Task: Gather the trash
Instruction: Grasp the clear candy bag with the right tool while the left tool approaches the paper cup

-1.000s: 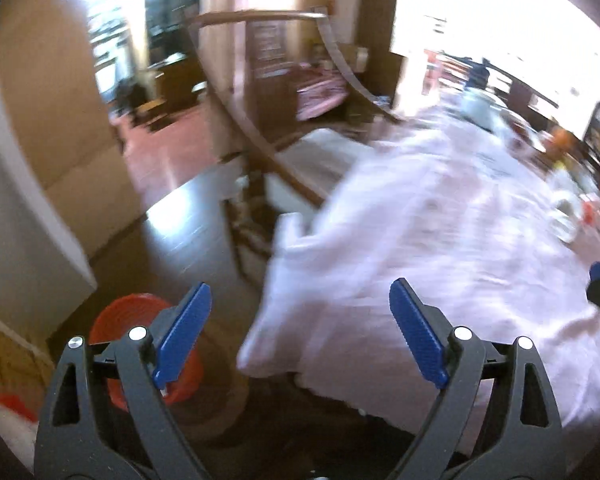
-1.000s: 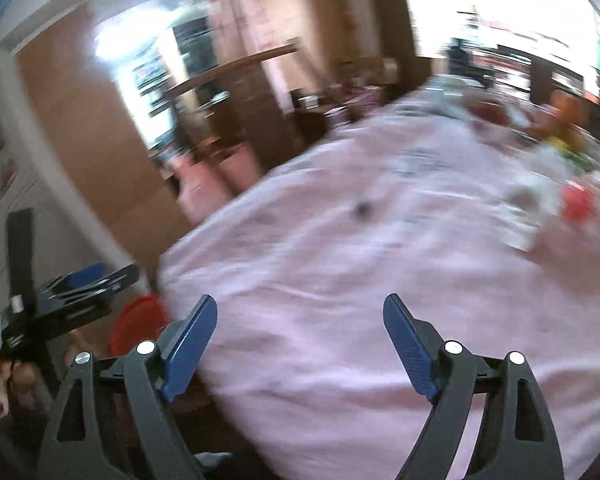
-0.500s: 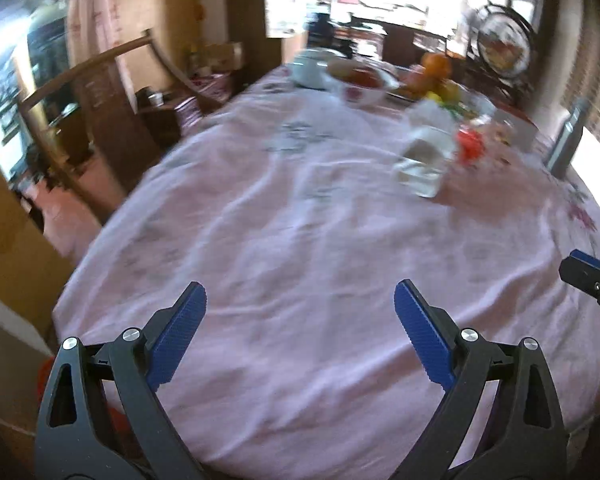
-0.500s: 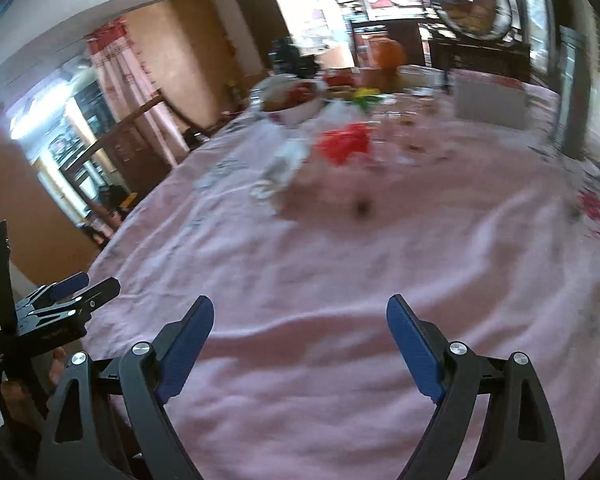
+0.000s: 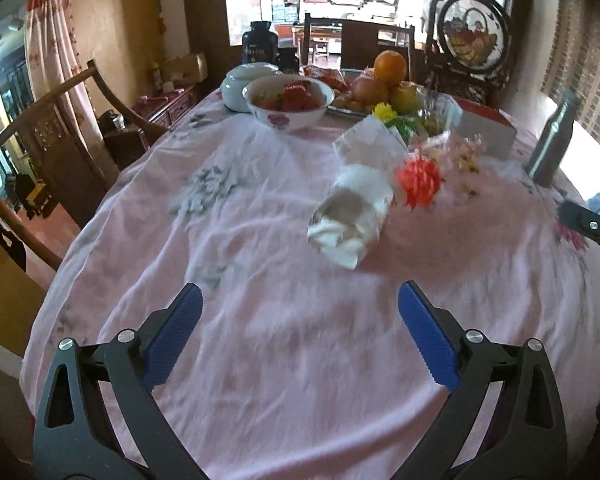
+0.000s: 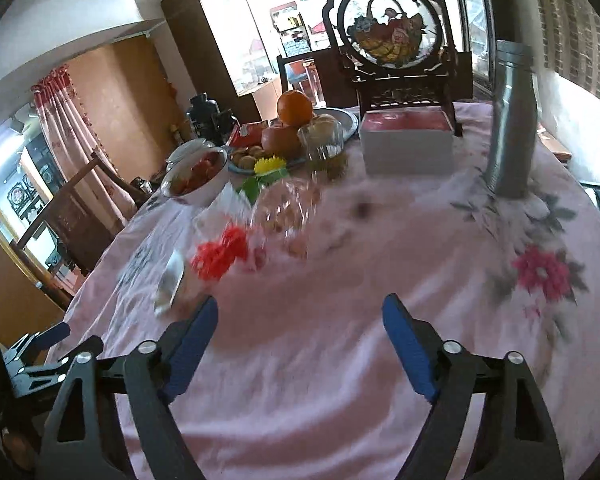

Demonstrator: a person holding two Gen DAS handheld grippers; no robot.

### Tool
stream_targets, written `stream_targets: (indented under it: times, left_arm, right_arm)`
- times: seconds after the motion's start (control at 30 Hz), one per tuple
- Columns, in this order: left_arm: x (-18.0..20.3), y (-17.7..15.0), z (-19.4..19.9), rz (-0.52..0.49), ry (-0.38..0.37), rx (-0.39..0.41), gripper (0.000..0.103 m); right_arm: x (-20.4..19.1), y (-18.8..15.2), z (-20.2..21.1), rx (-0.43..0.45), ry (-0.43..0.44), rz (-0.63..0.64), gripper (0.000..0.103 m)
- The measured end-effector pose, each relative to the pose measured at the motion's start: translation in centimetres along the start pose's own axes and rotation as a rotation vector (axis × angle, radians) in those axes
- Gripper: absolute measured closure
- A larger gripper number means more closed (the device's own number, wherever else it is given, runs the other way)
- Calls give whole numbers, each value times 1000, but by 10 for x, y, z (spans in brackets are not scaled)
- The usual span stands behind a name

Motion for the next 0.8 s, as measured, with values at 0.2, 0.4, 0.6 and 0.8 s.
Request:
stream_targets:
  times: [0.2,0.4,0.6,0.8]
  left_arm:
    - [13,21,-21,17,9,20,8]
    - [35,5,-49,8,-104,-52,8]
    - [39,-3,-61,26,-176,-74,8]
    - [35,-4,-67,44,-167,-95,8]
  right_arm:
    - [8,23,-47,-21,-7,-19,31]
    - [6,42,-94,-64,-25,-9,42]
    - [8,49,-130,-110,-55,-3,53]
    - [19,47,-139,-109,-44,-62,78]
Point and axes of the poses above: each gripper's, at about its wrist camera, not at the fingertips, and z roughly against the way its jaws point, x to its right, y to its top, the point moved 9 cm from there along -z, roughly the way its jaws point, and after that the axes turned 14 degrees about y, right-handed, at the moved point
